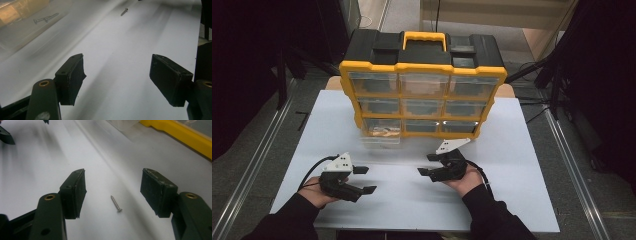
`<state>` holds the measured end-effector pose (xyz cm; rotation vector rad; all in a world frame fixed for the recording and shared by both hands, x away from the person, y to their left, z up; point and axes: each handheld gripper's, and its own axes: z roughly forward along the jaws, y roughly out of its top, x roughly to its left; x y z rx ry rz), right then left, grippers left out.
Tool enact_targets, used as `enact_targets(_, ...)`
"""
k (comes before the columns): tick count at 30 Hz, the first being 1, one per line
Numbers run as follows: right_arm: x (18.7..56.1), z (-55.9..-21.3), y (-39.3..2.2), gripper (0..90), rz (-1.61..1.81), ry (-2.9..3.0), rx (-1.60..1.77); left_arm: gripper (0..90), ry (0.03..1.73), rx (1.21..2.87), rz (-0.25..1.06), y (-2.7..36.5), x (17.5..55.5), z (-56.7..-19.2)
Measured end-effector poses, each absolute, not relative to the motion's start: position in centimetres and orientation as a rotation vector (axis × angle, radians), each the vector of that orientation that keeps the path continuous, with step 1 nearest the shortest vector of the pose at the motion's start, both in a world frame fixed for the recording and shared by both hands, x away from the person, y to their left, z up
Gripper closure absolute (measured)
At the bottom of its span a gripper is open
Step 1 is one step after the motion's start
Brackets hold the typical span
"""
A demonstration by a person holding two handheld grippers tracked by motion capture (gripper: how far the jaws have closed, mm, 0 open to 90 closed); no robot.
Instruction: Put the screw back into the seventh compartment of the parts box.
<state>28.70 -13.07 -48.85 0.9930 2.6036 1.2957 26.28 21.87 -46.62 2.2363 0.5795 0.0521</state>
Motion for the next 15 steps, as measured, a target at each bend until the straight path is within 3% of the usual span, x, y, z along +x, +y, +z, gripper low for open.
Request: enact_targets(15,28.4,-50.3,-12.4,44.7,1.234,2.602,0.989,27.6,0.583,2.234,0.051,21.9,26.3,-46.6)
